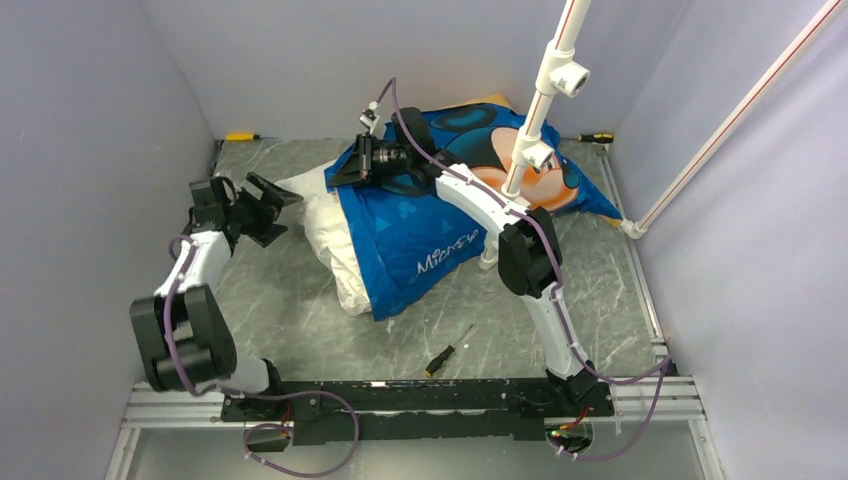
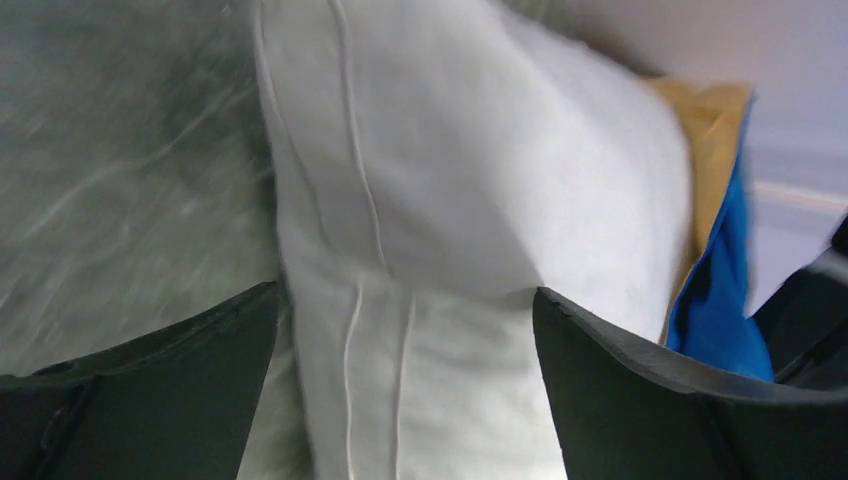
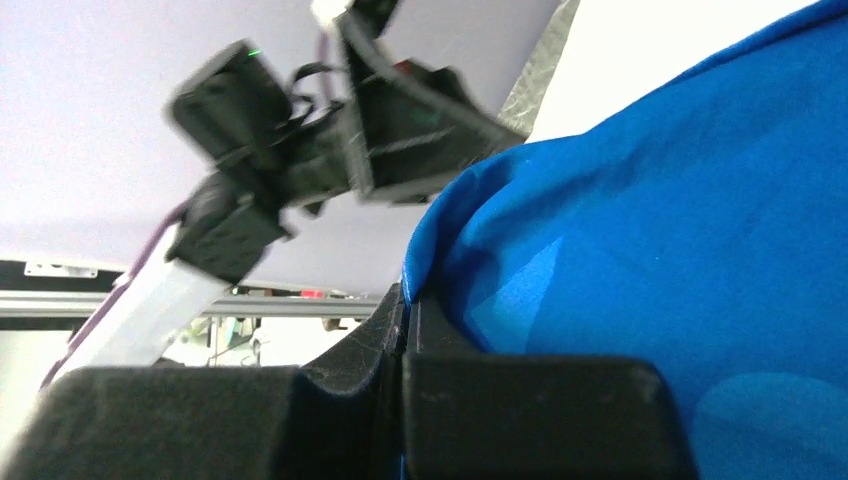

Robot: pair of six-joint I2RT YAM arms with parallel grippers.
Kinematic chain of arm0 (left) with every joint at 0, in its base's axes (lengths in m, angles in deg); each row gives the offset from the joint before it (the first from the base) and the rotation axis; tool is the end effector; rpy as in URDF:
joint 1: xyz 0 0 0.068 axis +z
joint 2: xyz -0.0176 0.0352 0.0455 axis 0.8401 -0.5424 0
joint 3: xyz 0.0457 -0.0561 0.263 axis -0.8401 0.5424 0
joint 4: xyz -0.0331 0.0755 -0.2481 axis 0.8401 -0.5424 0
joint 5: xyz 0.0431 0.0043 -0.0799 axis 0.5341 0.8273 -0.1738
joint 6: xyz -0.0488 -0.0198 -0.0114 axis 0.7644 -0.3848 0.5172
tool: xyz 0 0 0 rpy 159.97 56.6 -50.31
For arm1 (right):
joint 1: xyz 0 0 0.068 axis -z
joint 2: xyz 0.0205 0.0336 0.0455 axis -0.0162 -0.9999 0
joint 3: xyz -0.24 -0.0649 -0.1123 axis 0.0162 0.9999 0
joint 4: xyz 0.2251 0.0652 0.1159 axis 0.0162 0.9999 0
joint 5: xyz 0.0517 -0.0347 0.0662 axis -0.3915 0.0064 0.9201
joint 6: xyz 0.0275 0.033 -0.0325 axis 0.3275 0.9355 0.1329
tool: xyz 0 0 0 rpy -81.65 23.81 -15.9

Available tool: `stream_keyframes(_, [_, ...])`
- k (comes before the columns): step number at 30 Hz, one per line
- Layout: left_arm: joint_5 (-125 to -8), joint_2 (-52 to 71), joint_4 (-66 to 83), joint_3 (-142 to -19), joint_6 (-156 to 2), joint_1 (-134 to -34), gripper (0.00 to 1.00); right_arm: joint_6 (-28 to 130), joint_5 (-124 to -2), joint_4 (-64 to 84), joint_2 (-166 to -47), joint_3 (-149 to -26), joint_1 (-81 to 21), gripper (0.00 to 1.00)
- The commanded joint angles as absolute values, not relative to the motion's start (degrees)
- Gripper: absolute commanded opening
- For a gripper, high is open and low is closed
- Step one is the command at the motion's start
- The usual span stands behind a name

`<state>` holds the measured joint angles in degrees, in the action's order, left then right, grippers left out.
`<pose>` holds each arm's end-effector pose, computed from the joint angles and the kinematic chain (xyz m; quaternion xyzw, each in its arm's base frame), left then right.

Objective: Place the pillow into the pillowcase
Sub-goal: Stuff the pillow into the pillowcase.

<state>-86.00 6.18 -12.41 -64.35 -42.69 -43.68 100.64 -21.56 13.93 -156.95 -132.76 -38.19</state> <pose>0.2928 0.0530 0.2623 -0.3573 0.8173 -0.3214 0.3179 0.4150 0.3494 0.2989 -0.1260 0.7550 0.6279 0.1406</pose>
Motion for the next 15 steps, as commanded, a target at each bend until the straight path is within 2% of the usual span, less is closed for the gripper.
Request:
stream_keyframes(1, [-104.2, -3.5, 34.9, -57.0, -24.9, -40.1, 0.95, 101.0, -17.5, 9.9, -155.0, -133.3, -38.0, 0.0])
stream_keyframes(2, [-106.5, -6.5, 41.0, -57.5, -22.5, -41.0, 0.9, 101.9, -16.8, 7.7, -155.2, -133.8, -38.0, 0.0])
stream_keyframes(6, [-112.2, -11.3, 58.4, -58.9, -16.8, -48.1, 0.33, 112.0, -13.8, -5.3, -156.7, -136.4, -38.1, 0.0])
stream_keyframes(9, [-110.4, -8.2, 58.1, -59.2, -20.1, -54.2, 0.03, 123.6, -11.7, -15.0, -162.7, -147.9, -38.8, 0.0])
stream_keyframes(10, [-109.4, -6.8, 55.9, -59.8, -22.9, -56.3, 0.0, 127.3, -11.3, -17.2, -165.3, -152.5, -39.2, 0.0])
stream_keyframes(12, [-106.8, -4.4, 49.7, -61.1, -30.0, -61.8, 0.0, 134.7, -11.4, -22.7, -169.0, -157.8, -40.2, 0.0])
stream_keyframes(15, [-100.4, -1.9, 46.8, -60.8, -35.4, -66.4, 0.0, 135.5, -10.8, -24.3, -168.8, -155.8, -41.6, 0.0])
